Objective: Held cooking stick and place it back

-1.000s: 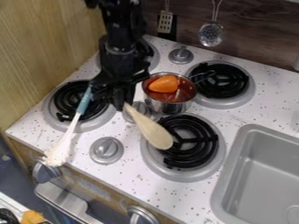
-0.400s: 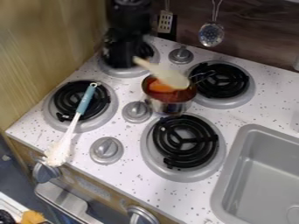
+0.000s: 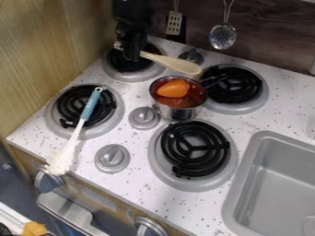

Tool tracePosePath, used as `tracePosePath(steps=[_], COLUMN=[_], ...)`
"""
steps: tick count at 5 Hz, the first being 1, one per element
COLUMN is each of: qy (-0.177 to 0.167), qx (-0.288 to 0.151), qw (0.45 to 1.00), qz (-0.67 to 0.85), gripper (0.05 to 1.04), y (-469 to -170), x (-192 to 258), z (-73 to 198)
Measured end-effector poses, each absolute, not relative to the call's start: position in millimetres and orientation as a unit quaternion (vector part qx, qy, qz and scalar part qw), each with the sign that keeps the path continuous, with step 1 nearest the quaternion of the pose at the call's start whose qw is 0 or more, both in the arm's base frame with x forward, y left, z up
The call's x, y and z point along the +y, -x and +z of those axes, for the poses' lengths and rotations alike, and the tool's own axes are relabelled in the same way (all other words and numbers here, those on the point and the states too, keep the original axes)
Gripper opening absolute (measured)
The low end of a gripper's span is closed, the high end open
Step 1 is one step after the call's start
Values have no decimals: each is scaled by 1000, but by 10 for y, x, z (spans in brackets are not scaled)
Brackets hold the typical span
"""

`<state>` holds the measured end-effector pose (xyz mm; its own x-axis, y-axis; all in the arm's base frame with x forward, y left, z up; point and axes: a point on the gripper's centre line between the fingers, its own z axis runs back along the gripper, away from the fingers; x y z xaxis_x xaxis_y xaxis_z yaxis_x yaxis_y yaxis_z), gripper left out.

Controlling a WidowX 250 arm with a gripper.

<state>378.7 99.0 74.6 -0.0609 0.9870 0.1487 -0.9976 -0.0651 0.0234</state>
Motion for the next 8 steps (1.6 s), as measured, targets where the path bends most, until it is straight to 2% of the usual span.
tracePosePath(steps=[1,2,3,4,5,6,7,8], qy=[-24,18,11,-5,-3,-51,-91,-97], qx=[-92,-151,-168,-191,-190,-113,-87,-92], qw=[644,589,585,575,591,698,747,748], qz=[759,793,793,795,784,705,653,651], gripper=[111,111,111,111,111,111,111,111], y=[-3950,-3931,-3765,-3637,-3490,-3266,-3079,-2933], x=[1036,1070,1073,988,938,825,668,590], z=[735,605,895,1021,1146,1108,954,794])
